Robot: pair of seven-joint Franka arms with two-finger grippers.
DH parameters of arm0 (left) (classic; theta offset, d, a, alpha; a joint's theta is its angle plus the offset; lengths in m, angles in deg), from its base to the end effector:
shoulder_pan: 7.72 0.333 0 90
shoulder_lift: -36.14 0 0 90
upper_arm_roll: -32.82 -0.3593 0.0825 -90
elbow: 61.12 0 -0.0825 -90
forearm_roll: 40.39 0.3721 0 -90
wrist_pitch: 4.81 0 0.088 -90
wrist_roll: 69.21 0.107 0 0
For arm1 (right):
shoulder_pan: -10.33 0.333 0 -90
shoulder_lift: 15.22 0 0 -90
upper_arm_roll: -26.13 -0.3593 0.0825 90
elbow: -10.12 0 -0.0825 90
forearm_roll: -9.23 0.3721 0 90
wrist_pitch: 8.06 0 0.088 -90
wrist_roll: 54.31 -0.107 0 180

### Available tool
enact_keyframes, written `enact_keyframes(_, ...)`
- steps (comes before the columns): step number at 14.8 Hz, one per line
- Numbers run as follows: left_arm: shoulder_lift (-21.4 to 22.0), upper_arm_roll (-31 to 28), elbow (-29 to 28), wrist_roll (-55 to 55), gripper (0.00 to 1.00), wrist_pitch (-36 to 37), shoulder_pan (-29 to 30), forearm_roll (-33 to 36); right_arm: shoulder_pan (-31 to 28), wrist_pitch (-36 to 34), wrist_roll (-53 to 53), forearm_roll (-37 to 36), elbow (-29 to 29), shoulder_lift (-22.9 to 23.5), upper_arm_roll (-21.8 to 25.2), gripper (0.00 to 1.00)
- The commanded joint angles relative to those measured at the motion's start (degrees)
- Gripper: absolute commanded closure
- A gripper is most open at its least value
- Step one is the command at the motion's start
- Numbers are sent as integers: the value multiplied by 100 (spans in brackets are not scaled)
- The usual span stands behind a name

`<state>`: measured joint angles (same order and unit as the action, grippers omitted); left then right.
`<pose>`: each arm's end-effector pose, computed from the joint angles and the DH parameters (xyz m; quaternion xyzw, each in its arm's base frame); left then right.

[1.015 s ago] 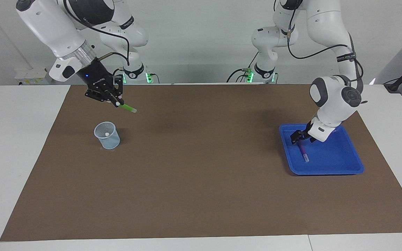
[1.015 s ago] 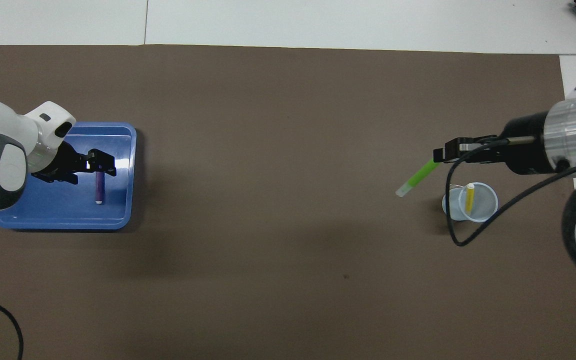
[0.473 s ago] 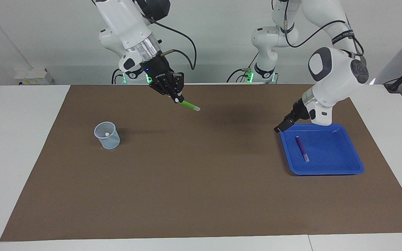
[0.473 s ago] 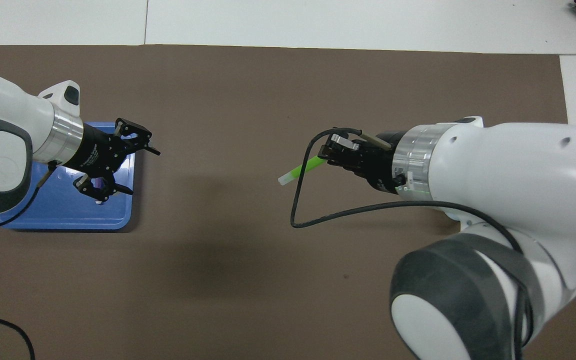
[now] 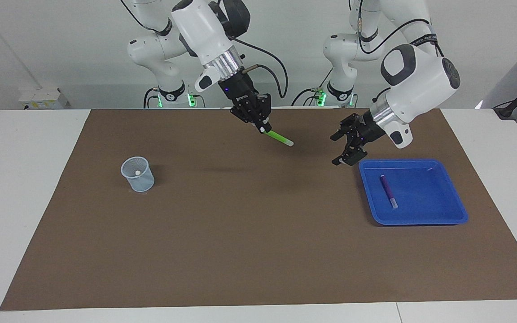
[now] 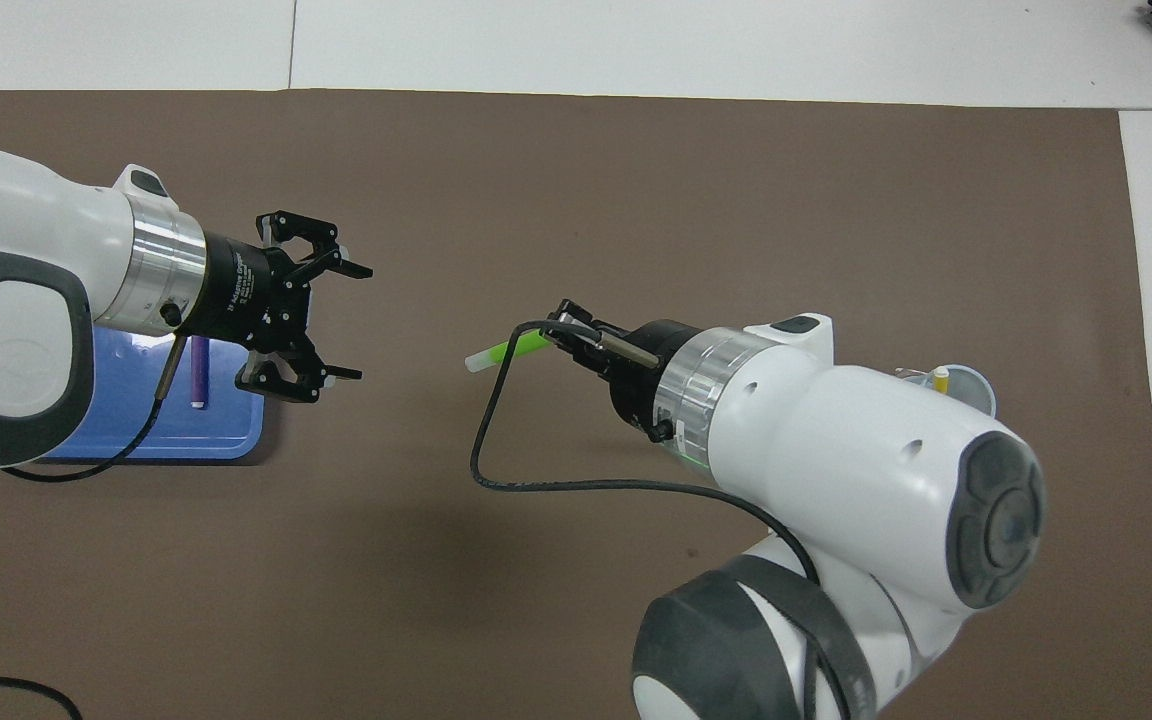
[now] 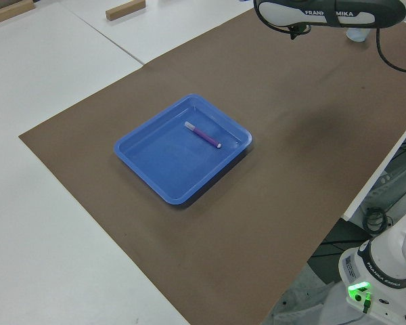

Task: Right arm passes pens to left for tray arrangement
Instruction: 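Carry the green pen toward the left gripper while the left gripper approaches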

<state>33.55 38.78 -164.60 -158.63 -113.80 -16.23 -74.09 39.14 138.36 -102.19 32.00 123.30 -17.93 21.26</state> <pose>0.5477 -0.1817 0.5741 0.7056 0.6511 -0.2044 0.1909 0.4823 0.3161 0.6069 -0.9105 0.2365 -0.1295 0.3133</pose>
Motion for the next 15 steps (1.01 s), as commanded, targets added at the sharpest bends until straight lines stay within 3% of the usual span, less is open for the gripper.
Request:
enact_keyframes(1,503,-78,-453,-1083,0,-630,-361,-128,37,132,-63,114,143,-107,21,100)
enact_keyframes(8,750,-60,-1156,-2596,0,-1800,-1205,-311,37,106,-46,105,187,-116,21,100)
enact_keyframes(15,874,-60,-1508,-2633,0,-2581,-1794,-1051,19,97,7,105,187,-116,21,100)
